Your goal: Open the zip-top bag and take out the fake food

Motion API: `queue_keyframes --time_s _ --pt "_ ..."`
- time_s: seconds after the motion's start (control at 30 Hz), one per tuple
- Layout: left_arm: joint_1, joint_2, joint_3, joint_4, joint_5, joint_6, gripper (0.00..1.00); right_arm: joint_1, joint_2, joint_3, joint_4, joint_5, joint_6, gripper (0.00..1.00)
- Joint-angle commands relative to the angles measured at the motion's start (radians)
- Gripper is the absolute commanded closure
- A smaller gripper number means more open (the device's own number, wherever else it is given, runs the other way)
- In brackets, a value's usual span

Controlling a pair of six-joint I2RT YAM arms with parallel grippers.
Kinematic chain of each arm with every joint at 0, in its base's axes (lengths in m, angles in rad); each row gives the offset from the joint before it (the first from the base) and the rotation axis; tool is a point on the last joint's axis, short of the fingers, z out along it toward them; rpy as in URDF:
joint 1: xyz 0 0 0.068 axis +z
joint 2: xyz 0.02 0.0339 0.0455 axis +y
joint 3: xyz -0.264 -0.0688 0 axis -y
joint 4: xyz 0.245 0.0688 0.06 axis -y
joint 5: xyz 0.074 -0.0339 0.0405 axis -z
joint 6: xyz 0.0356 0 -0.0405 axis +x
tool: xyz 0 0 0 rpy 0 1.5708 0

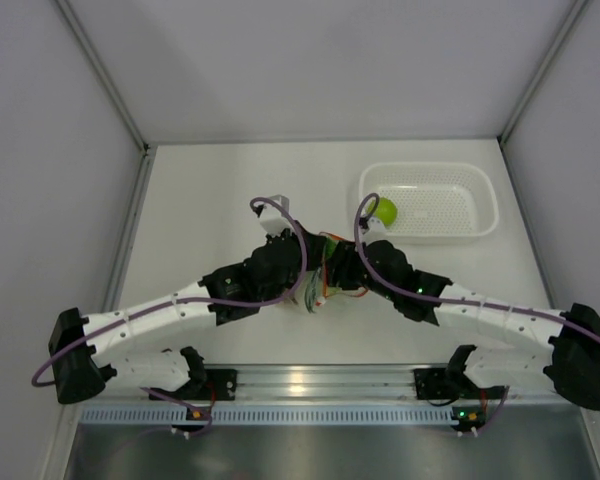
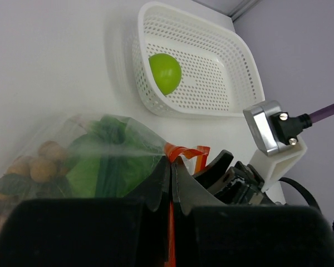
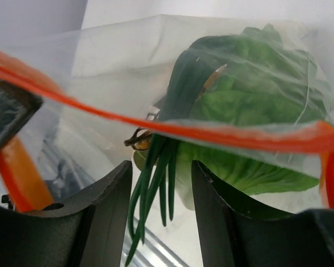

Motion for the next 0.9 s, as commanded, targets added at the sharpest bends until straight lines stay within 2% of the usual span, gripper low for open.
queue_keyframes --time_s 0.0,0.2,0.3,0.53,0.73,0.87 --pt "0.001 -0.036 -0.002 0.109 0.012 -0.027 1.00 0.031 0.042 0.078 0.060 0.085 0.008 0.52" --pt "0.001 -0.047 -0.017 0.121 0.020 -0.045 1.00 0.054 0.117 0.091 0.069 0.141 0.038 0.51" --pt "0.001 -0.059 -0.028 0.126 0.018 -0.055 1.00 0.057 0.140 0.088 0.068 0.180 0.048 0.59" --pt "-0.001 -0.085 -0.040 0.126 0.023 -0.056 1.00 0.054 0.181 0.083 0.054 0.255 0.064 0.65" --pt "-0.001 -0.096 -0.051 0.126 0.033 -0.058 1.00 0.054 0.249 0.109 0.053 0.264 0.048 0.78" --pt "-0.001 -0.106 -0.067 0.126 0.012 -0.053 1.00 0.054 0.261 0.114 0.057 0.255 0.040 0.91"
